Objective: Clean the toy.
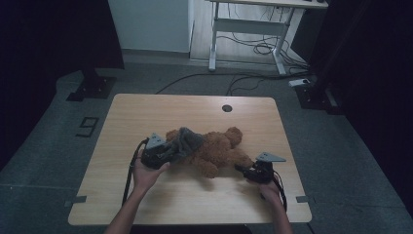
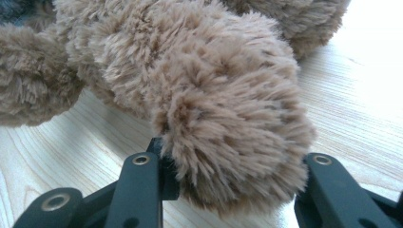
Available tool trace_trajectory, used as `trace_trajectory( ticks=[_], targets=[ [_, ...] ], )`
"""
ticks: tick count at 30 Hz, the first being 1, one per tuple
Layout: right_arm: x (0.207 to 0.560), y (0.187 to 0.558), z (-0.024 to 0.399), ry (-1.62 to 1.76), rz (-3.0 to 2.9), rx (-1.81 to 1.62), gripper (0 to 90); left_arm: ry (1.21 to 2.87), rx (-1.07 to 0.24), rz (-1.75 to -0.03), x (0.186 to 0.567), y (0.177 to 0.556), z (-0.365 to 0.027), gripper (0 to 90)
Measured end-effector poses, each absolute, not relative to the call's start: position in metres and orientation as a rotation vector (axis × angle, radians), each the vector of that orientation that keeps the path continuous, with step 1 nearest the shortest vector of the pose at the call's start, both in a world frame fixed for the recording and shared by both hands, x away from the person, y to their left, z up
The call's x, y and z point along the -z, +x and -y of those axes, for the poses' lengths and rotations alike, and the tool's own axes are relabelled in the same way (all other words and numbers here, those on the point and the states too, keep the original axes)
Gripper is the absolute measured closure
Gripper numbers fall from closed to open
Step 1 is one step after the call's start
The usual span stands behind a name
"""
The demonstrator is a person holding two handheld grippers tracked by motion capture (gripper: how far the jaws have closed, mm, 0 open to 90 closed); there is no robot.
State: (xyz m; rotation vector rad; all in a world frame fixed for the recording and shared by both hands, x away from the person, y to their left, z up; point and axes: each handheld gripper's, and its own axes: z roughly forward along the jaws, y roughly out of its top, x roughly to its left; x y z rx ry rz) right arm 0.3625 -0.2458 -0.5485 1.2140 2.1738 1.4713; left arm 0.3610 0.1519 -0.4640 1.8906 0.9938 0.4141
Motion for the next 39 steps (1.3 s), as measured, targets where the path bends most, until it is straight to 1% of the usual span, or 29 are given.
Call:
trace_trajectory(
  ticks=[8, 13, 21, 24, 26, 28, 32, 36, 39],
  targets=[
    [0.549, 0.362, 0.246, 1.212, -2.179, -1.469, 58.1, 1.889, -0.468, -1.052, 0.473, 0.359, -0.171, 78.7],
    [0.549, 0.363, 0.246, 1.208, -2.181, -1.466, 58.1, 1.896, -0.491, -1.127, 0.485, 0.361, -0.187, 79.8],
    [0.551, 0.364, 0.244, 1.215, -2.185, -1.462, 58.0, 1.931, -0.484, -1.221, 0.506, 0.369, -0.199, 80.4],
    [0.551, 0.364, 0.244, 1.217, -2.185, -1.46, 57.9, 1.938, -0.463, -1.256, 0.515, 0.373, -0.203, 80.4],
    [0.551, 0.364, 0.244, 1.217, -2.184, -1.458, 57.9, 1.933, -0.46, -1.264, 0.515, 0.373, -0.205, 80.3],
    [0.551, 0.364, 0.244, 1.218, -2.185, -1.457, 57.7, 1.911, -0.479, -1.259, 0.506, 0.371, -0.207, 80.3],
    [0.551, 0.364, 0.245, 1.233, -2.175, -1.448, 57.6, 1.853, -0.54, -1.155, 0.467, 0.362, -0.198, 80.3],
    [0.551, 0.364, 0.246, 1.238, -2.168, -1.447, 57.6, 1.852, -0.573, -1.021, 0.429, 0.359, -0.166, 80.2],
    [0.551, 0.364, 0.246, 1.231, -2.167, -1.447, 57.6, 1.895, -0.589, -0.928, 0.412, 0.36, -0.133, 80.1]
  ],
)
